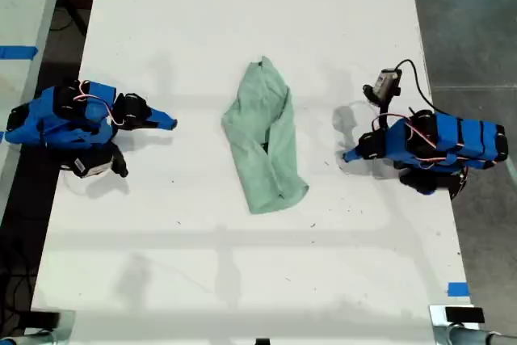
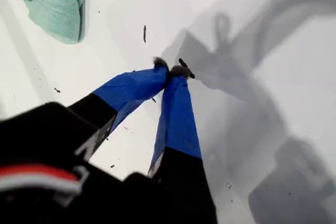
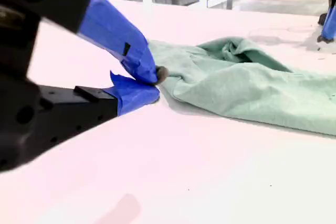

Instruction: Fold t shirt

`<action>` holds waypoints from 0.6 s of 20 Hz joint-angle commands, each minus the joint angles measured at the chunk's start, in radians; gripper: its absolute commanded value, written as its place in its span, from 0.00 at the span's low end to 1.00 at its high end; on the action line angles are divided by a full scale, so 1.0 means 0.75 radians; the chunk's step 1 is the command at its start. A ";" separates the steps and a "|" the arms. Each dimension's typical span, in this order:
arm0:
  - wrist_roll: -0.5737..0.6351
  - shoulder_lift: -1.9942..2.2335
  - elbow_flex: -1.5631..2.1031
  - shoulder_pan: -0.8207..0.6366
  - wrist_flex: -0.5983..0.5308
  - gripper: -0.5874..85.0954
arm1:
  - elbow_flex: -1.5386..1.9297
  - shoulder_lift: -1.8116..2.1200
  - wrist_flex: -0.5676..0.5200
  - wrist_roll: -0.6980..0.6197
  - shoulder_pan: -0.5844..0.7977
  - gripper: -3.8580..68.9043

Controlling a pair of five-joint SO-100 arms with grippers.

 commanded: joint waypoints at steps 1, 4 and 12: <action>-0.047 0.012 0.037 -0.037 0.027 0.01 | 0.055 0.014 -0.020 0.012 0.008 0.08; -0.057 0.012 0.072 -0.033 0.006 0.01 | 0.055 0.014 -0.020 0.014 0.004 0.08; -0.063 0.012 0.094 -0.022 -0.016 0.01 | 0.055 0.014 -0.020 0.012 0.004 0.08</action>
